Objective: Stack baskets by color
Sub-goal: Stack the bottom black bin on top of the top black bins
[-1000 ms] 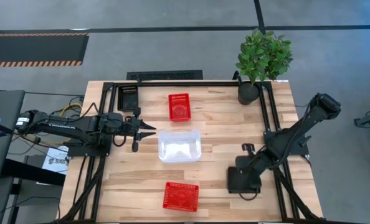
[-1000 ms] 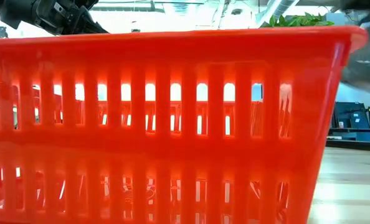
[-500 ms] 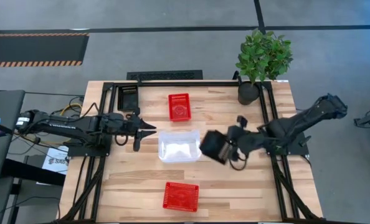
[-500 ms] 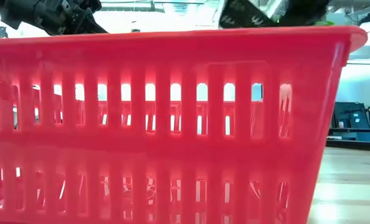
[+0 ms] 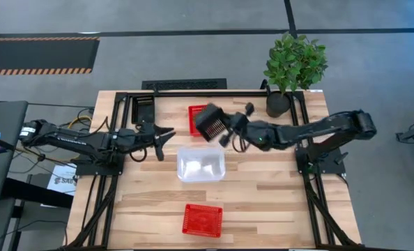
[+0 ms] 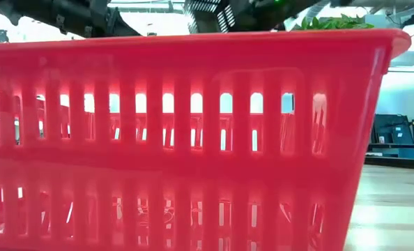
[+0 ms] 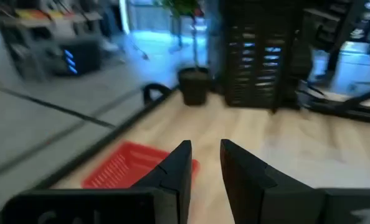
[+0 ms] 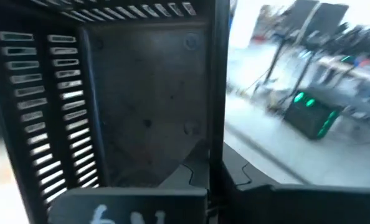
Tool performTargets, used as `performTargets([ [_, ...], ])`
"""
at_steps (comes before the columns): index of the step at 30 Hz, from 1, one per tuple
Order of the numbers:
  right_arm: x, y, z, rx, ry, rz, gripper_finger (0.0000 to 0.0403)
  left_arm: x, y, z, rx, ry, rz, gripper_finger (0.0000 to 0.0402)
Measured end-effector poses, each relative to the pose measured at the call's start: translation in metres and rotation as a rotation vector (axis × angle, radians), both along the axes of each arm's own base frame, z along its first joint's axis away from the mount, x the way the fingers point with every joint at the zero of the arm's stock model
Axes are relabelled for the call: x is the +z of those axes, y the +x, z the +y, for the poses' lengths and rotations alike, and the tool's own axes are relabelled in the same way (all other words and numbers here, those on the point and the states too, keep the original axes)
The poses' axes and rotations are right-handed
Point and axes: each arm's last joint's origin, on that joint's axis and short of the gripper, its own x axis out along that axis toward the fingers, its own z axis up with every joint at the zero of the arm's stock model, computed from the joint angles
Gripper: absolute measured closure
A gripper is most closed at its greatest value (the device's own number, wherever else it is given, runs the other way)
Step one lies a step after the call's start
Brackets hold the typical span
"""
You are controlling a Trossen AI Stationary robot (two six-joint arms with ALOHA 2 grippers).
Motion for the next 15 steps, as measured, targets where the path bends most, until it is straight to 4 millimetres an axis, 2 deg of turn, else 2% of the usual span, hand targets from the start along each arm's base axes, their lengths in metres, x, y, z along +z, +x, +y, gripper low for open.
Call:
performTargets([
  [4,-0.015,0.021,-0.022,-0.064,-0.020,-0.080,0.0396,-0.005,0.010,0.001,0.066,0.059,0.023,0.0331],
  [8,-0.033,0.039,-0.040,-0.116,-0.023,-0.164,0.0388,-0.009,0.021,0.002,0.130,0.146,0.039,0.0324],
  [15,-0.054,0.053,-0.058,-0.163,-0.039,-0.283,0.0393,-0.007,0.038,0.001,0.149,0.312,0.001,0.0263],
])
